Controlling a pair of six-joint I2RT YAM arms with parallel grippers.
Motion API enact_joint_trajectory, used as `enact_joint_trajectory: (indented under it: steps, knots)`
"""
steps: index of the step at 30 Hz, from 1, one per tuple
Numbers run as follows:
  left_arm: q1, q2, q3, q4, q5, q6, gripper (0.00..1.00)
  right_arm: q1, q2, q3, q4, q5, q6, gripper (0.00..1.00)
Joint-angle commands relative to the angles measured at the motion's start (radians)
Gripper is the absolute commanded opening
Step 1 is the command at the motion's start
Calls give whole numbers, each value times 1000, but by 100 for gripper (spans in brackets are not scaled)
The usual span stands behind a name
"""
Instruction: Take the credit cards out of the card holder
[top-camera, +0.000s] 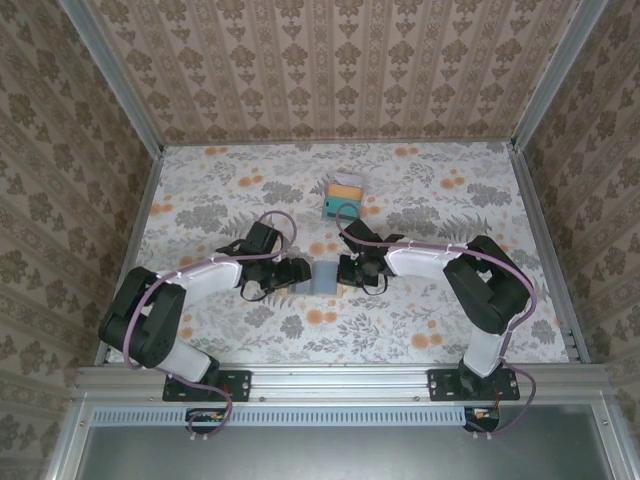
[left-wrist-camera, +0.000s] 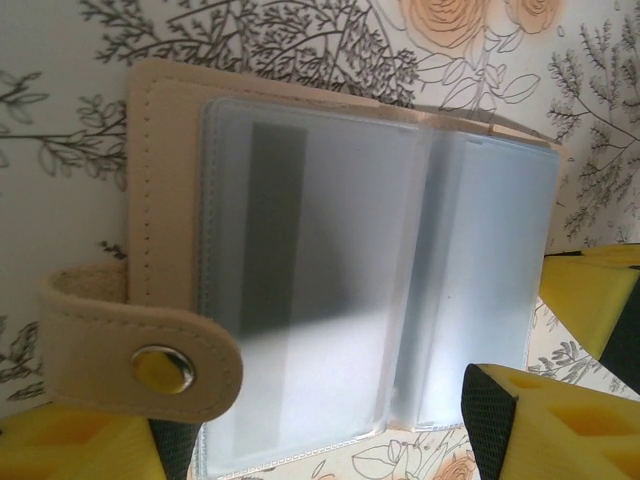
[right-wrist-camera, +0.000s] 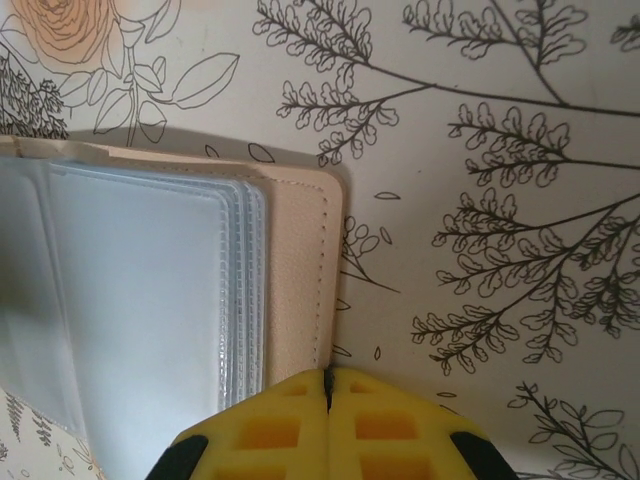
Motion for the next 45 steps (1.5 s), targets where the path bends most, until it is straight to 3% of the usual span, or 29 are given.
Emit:
enact_joint_trajectory:
  steps: [1, 12, 19, 24, 32, 39, 45]
  knots:
    - [-30, 18, 19, 57, 62, 2, 73, 7, 22, 7, 5, -14, 19, 0]
    - [-60, 12, 71, 52, 89, 19, 75, 7, 22, 6, 6, -16, 23, 0]
    - [-63, 3, 95, -23, 40, 49, 86, 6, 9, 6, -10, 0, 21, 0]
    - [-37, -30, 95, -92, 1, 83, 85, -1, -35, 8, -25, 24, 26, 8]
    - [64, -42, 66, -87, 40, 129, 74, 5, -97, 20, 5, 14, 40, 19]
    - [79, 4, 46, -56, 41, 136, 52, 27, -84, 41, 111, -56, 90, 22]
    - [89, 36, 24, -35, 37, 142, 46, 45, 2, 61, 238, -129, 176, 21]
